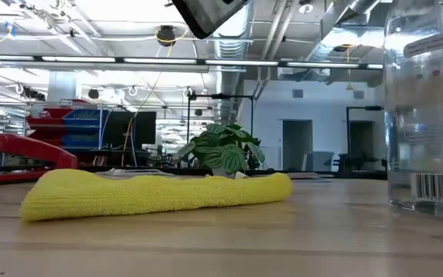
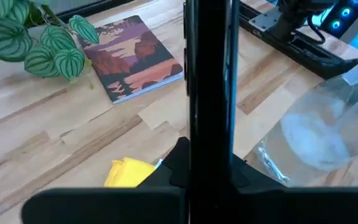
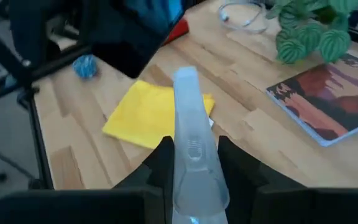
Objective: Apply microfiber cloth
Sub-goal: Spray the front of the cellphone using the spray cleaning bottle
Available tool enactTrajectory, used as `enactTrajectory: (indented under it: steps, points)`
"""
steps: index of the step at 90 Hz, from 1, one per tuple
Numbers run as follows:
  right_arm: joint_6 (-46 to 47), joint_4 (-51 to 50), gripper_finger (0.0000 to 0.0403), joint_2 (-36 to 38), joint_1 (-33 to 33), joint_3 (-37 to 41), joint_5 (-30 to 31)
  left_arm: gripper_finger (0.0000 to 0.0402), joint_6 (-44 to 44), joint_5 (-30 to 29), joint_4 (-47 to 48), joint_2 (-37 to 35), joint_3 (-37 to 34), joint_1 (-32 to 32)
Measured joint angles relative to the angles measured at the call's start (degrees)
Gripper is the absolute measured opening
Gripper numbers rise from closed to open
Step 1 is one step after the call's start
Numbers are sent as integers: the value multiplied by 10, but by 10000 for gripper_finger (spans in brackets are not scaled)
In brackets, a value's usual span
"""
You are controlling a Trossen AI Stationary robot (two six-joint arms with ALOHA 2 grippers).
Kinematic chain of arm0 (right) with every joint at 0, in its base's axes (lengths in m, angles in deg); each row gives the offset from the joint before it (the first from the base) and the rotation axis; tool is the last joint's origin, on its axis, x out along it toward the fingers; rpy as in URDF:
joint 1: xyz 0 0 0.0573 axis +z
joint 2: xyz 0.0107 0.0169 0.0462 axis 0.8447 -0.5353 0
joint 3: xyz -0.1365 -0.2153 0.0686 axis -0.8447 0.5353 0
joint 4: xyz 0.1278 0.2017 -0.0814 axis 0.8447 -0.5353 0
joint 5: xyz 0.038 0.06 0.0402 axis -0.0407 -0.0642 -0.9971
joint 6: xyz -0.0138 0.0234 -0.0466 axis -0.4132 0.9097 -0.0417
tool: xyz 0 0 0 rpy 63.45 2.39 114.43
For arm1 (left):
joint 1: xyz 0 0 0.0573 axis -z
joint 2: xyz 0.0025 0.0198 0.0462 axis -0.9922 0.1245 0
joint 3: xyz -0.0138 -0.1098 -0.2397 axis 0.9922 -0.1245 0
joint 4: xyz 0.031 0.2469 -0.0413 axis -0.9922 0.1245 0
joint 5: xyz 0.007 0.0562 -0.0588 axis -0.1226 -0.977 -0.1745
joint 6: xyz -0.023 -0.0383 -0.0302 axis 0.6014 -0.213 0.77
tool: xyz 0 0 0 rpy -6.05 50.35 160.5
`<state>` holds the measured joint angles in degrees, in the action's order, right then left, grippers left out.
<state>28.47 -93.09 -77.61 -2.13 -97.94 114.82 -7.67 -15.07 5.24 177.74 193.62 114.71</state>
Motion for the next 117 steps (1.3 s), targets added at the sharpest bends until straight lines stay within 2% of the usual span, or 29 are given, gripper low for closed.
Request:
enactTrajectory:
  steps: [12,17,25,35,46,55,64,73,80,88,101,107,117]
  points:
    - [-6,4,70,-19,-1,-19,-3,7,-23,0,0,0,0,0]
    - [-5,5,88,-20,-1,-26,-8,7,-26,0,0,0,0,0]
    - [3,14,146,-14,-2,-31,-45,7,-29,0,0,0,0,0]
    - [-43,10,233,4,0,-31,-62,7,-29,0,0,-1,0,0]
    - [-131,8,309,50,0,-33,-98,7,-28,-1,0,-1,0,1]
    - [-255,8,342,100,0,-33,-166,7,-21,-1,0,-1,0,1]
    - [-422,12,352,166,-7,-27,-267,7,-9,-1,-3,-1,0,3]
    - [-560,11,348,236,-38,16,-352,7,-9,-1,-22,-1,0,4]
    - [-640,38,343,296,-94,68,-421,7,-11,-1,-37,-1,0,4]
    - [-720,107,341,347,-174,138,-531,7,-4,-1,-51,-1,0,4]
    - [-833,244,341,371,-287,233,-708,7,40,-1,-52,-1,0,2]
    - [-890,295,341,369,-319,258,-750,7,67,-1,-48,-1,0,2]
    - [-966,351,341,355,-356,279,-762,7,101,-1,-45,-1,0,2]
